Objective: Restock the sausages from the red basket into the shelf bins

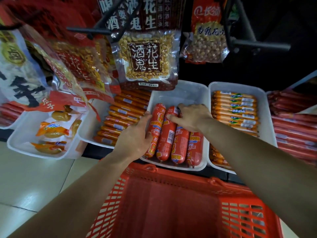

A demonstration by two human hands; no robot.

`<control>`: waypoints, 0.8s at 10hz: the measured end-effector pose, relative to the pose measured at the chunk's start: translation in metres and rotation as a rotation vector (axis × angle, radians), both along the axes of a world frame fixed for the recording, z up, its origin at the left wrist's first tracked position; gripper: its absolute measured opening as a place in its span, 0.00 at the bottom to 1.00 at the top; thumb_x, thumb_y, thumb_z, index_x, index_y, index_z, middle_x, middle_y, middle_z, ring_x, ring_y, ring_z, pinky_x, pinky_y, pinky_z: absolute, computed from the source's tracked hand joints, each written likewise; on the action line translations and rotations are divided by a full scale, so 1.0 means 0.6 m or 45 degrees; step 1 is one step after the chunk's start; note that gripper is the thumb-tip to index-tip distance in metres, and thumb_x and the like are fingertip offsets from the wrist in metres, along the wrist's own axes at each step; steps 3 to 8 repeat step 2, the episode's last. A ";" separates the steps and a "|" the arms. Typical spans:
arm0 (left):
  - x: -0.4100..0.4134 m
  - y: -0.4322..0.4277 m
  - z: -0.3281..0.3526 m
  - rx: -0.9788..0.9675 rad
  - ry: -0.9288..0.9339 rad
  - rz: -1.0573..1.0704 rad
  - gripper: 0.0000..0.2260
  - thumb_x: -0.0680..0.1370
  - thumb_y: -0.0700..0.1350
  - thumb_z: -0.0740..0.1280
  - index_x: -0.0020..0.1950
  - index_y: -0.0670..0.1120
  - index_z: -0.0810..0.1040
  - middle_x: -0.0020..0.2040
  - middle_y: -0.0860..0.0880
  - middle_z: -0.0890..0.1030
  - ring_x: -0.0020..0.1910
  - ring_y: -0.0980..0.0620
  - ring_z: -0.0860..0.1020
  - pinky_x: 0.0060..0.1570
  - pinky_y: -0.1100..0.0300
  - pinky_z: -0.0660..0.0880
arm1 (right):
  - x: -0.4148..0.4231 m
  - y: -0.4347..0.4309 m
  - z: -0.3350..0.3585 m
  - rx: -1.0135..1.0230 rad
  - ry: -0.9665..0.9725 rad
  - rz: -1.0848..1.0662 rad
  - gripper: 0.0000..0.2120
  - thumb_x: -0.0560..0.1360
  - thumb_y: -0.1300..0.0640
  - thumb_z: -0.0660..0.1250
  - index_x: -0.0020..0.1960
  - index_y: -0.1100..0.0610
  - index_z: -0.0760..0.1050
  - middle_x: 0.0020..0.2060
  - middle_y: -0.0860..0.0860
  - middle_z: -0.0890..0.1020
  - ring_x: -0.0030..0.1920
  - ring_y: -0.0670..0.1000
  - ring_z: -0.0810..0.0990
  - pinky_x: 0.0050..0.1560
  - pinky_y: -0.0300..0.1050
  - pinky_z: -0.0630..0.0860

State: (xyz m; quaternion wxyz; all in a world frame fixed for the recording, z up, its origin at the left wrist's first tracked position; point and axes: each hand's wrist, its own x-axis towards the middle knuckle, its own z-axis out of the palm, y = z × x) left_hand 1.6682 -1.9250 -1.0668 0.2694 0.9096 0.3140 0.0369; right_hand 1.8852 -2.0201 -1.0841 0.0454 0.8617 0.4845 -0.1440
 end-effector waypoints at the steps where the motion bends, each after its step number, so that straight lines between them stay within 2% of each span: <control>1: 0.003 -0.001 0.023 -0.064 0.110 -0.040 0.27 0.81 0.51 0.63 0.79 0.54 0.58 0.65 0.47 0.79 0.59 0.46 0.80 0.57 0.52 0.77 | -0.005 -0.006 0.019 -0.078 0.144 -0.052 0.39 0.74 0.24 0.46 0.72 0.49 0.66 0.65 0.54 0.77 0.66 0.57 0.75 0.65 0.55 0.69; 2: 0.005 -0.003 0.072 -0.042 0.245 -0.141 0.29 0.81 0.54 0.62 0.80 0.51 0.57 0.76 0.48 0.69 0.71 0.46 0.71 0.68 0.52 0.70 | -0.019 -0.024 0.060 -0.086 0.070 -0.054 0.38 0.75 0.27 0.50 0.76 0.50 0.64 0.73 0.55 0.69 0.73 0.59 0.67 0.70 0.59 0.63; 8: 0.005 -0.003 0.072 -0.042 0.245 -0.141 0.29 0.81 0.54 0.62 0.80 0.51 0.57 0.76 0.48 0.69 0.71 0.46 0.71 0.68 0.52 0.70 | -0.019 -0.024 0.060 -0.086 0.070 -0.054 0.38 0.75 0.27 0.50 0.76 0.50 0.64 0.73 0.55 0.69 0.73 0.59 0.67 0.70 0.59 0.63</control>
